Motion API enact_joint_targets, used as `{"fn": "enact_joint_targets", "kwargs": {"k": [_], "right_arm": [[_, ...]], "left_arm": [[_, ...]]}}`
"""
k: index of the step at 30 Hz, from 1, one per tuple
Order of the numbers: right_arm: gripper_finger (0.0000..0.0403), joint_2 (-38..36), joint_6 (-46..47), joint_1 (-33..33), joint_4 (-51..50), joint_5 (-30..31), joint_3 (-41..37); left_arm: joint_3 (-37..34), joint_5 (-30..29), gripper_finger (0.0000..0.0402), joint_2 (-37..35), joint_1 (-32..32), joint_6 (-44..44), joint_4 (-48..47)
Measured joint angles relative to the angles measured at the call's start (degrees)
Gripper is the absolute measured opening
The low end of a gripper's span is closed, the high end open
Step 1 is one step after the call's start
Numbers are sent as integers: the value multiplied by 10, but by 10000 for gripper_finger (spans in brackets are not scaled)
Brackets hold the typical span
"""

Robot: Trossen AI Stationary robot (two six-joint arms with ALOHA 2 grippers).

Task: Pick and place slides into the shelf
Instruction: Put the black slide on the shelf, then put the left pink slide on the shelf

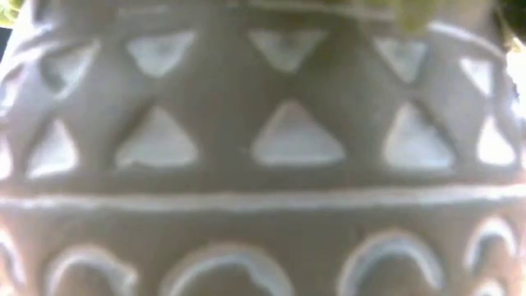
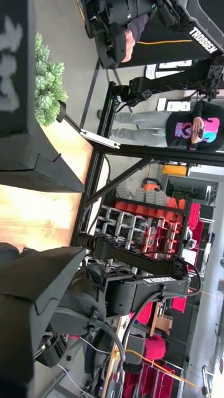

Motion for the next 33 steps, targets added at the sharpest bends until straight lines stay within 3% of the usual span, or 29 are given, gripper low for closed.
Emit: {"fn": "enact_joint_targets", "kwargs": {"k": [20, 33], "right_arm": [[144, 0, 0, 0, 0, 0, 0], [144, 0, 0, 0, 0, 0, 0]], "left_arm": [[0, -12, 189, 0, -28, -33, 1], [1, -75, 189, 0, -63, -29, -1]]}}
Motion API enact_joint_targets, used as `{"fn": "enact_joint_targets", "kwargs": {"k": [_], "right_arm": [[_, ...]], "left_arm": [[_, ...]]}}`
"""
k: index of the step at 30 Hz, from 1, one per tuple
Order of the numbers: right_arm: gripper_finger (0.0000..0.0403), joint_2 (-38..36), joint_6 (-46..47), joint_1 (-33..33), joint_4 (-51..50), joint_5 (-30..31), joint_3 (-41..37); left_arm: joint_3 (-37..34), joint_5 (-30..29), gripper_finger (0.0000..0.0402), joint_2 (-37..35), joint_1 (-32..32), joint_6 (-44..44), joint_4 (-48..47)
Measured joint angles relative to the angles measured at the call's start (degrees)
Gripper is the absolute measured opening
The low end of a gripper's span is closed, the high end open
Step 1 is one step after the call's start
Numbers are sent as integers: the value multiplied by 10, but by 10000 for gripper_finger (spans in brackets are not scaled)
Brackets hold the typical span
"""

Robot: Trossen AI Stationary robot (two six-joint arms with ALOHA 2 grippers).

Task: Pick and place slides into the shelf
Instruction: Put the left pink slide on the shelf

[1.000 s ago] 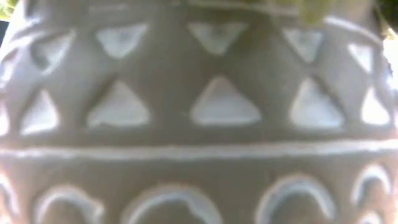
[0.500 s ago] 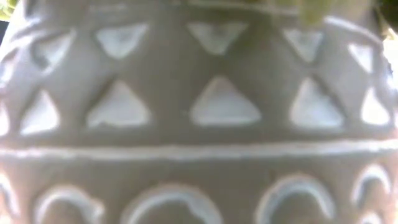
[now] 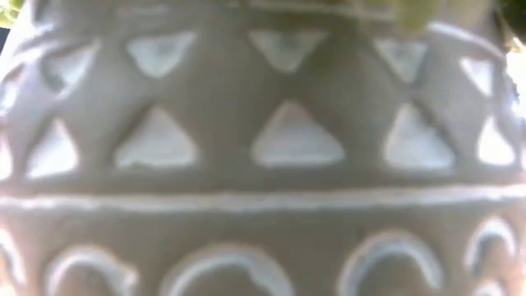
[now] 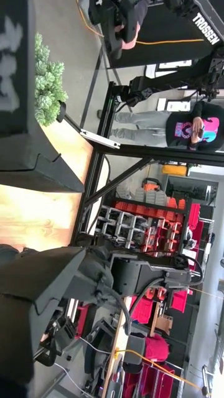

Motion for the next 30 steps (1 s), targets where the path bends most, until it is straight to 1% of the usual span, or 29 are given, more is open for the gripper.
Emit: {"fn": "enact_joint_targets", "kwargs": {"k": [5, 11, 15, 18, 20, 22, 23, 26, 28, 30], "right_arm": [[144, 0, 0, 0, 0, 0, 0], [144, 0, 2, 0, 0, 0, 0], [144, 0, 8, 0, -11, 0, 0], [144, 10, 16, 0, -58, -18, 0], [144, 31, 22, 6, -82, -31, 0], [144, 60, 29, 23, -84, -31, 0], [144, 73, 32, 34, -91, -31, 4], [144, 127, 50, 74, -106, -22, 28], [144, 168, 62, 105, -125, 11, 54], [144, 214, 69, 138, -150, 55, 90]], "left_arm": [[30, -4, 189, 0, -26, 0, -24], [113, -1, 189, 0, -70, -54, -129], [187, 13, 189, 0, -117, -116, -248], [247, 25, 189, 0, -157, -192, -370], [286, 25, 189, 0, -182, -270, -469], [320, 24, 189, 0, -206, -362, -568], [331, 25, 189, 0, -217, -406, -590], [328, 54, 189, -35, -251, -410, -564], [333, 54, 189, -52, -264, -440, -582], [319, 44, 189, -78, -279, -471, -579]]}}
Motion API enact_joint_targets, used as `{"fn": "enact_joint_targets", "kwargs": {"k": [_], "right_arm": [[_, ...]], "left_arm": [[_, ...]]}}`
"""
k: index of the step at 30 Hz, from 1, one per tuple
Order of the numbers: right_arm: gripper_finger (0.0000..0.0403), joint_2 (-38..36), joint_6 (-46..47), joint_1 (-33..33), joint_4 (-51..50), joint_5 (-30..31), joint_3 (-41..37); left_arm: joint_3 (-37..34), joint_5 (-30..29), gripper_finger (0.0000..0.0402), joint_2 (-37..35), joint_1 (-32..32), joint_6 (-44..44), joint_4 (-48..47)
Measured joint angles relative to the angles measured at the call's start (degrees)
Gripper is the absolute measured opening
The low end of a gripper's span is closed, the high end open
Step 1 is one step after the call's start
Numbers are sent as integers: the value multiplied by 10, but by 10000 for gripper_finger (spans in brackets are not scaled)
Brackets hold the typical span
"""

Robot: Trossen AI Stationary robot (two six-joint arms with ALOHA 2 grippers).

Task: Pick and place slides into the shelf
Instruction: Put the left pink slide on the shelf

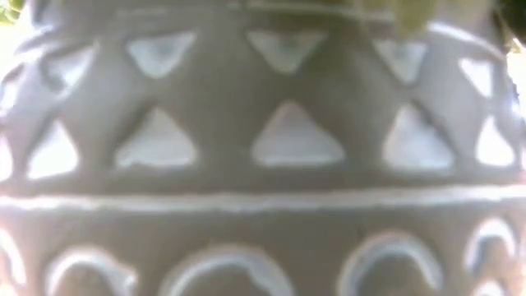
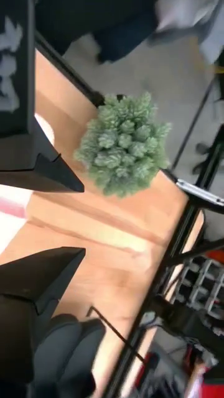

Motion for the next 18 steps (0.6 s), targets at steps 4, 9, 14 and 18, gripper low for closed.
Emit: {"fn": "enact_joint_targets", "kwargs": {"k": [4, 9, 14, 18], "right_arm": [[144, 103, 24, 43, -81, 88, 91], [144, 236, 85, 48, -205, 128, 201], [144, 330, 169, 32, -340, 128, 279], [144, 363, 243, 17, -389, 125, 297]], "left_arm": [[-29, -2, 189, -34, -19, -37, 0], [-75, -3, 189, -64, -41, -56, 0], [-114, -8, 189, -85, -54, -63, -1], [-139, -9, 189, -89, -54, -63, 2]]}}
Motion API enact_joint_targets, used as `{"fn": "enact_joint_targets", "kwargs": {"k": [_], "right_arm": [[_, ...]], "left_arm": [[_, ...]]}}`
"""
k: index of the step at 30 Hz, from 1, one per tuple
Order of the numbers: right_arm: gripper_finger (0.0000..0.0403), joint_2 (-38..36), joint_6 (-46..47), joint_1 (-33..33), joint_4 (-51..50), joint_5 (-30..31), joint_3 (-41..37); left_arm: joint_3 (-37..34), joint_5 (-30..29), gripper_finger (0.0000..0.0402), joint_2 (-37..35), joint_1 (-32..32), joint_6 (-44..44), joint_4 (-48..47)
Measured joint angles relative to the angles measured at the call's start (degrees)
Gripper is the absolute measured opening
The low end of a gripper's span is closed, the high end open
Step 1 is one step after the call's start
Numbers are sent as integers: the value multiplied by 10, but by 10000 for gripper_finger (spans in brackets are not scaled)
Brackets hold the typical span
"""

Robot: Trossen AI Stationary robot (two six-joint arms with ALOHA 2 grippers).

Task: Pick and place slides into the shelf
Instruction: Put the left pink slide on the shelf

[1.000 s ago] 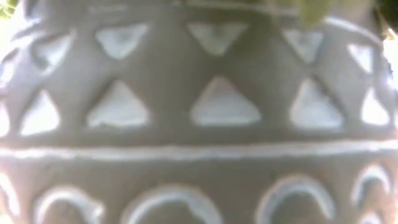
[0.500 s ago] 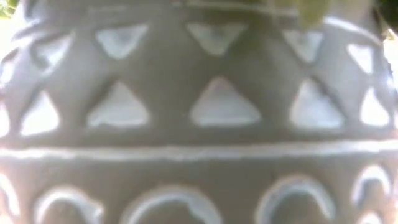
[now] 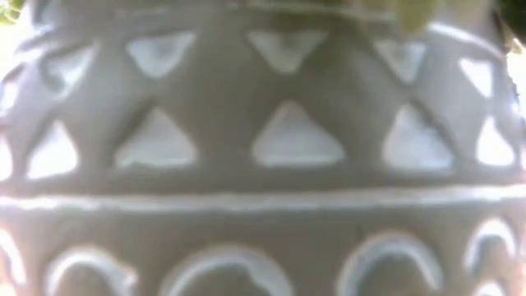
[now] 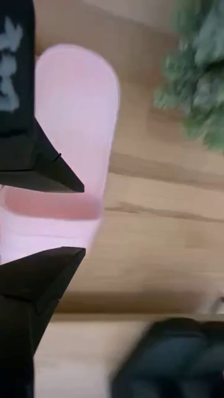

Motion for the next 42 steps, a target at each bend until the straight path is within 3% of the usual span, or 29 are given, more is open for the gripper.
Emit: {"fn": "enact_joint_targets", "kwargs": {"k": [7, 13, 32, 42], "right_arm": [[144, 31, 84, -22, -26, -56, 5], [144, 49, 126, -41, -90, -61, 5], [144, 52, 141, -54, -80, -89, 4], [144, 101, 142, -67, -101, -82, 4]], "left_arm": [[-23, -4, 189, -2, 0, 9, -1], [-36, -4, 189, -2, 0, 9, -1], [-48, -5, 189, -3, 0, 6, -2], [-48, -5, 189, -3, 0, 6, -1]]}}
